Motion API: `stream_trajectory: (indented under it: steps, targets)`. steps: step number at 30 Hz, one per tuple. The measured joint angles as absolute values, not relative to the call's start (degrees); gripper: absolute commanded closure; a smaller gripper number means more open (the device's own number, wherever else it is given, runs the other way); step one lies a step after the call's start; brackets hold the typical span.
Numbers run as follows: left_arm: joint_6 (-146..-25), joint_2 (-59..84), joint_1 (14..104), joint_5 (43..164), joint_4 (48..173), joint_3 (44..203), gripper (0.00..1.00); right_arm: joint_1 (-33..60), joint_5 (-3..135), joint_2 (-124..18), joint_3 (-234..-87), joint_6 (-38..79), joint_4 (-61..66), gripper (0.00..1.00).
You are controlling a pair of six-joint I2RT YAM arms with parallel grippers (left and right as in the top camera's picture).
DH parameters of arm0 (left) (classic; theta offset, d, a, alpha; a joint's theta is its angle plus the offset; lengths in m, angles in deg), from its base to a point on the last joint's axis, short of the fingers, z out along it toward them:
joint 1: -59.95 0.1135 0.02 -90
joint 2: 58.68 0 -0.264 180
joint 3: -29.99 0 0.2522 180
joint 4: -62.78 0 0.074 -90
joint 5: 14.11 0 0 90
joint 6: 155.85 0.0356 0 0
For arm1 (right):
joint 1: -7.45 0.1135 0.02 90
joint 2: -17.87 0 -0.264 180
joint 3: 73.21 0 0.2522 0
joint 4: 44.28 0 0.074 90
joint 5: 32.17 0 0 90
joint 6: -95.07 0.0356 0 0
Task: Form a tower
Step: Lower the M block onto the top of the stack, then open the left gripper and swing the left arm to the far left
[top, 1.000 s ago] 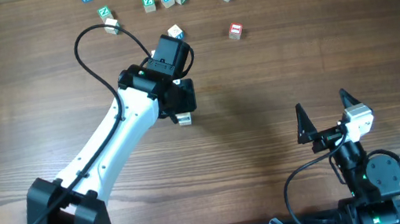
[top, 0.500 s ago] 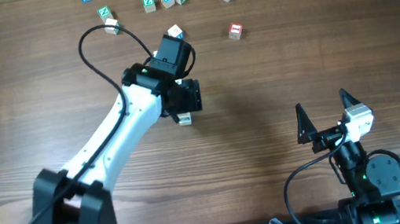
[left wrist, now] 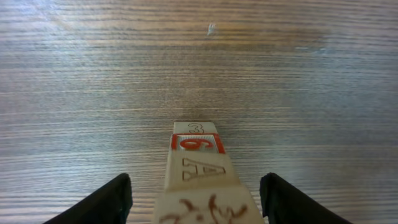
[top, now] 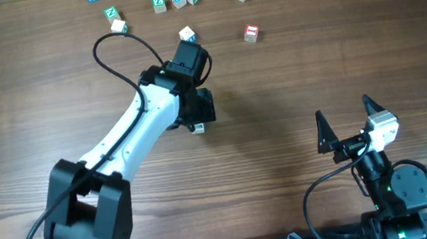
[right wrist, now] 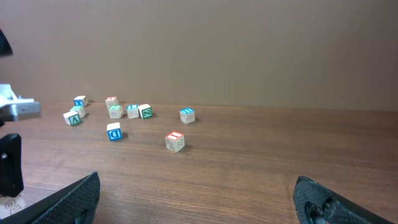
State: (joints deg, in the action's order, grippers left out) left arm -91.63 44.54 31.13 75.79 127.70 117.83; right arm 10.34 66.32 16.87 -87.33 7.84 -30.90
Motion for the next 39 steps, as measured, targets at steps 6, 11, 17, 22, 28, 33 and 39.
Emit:
stream_trajectory:
  steps: [6,11,17,22,28,33,39]
  targets:
    - [-92.9,45.8,31.1,76.3,127.7,117.8,0.57,10.3,66.3,16.9,-87.3,7.8,-30.9,0.0]
    - [-93.2,45.8,31.1,77.0,127.7,117.8,0.62,10.3,66.3,16.9,-87.3,7.8,-30.9,0.0]
    - [-93.2,45.8,31.1,77.3,128.0,117.8,0.67,10.3,66.3,16.9,-87.3,7.8,-30.9,0.0]
    - [-93.2,45.8,31.1,77.3,128.3,117.8,0.64,10.3,66.3,16.9,-87.3,7.8,-30.9,0.0]
    - [-93.2,45.8,31.1,77.3,128.7,117.8,0.56,10.3,66.3,16.9,-87.3,7.8,-30.9,0.0]
    - [-93.2,45.8,31.1,77.3,129.1,117.8,0.37,10.3,66.3,16.9,-87.3,7.8,-30.9,0.0]
    - [-93.2,45.8,31.1,77.4,129.2,117.8,0.18,10.3,66.3,16.9,-87.3,7.8,-30.9,0.0]
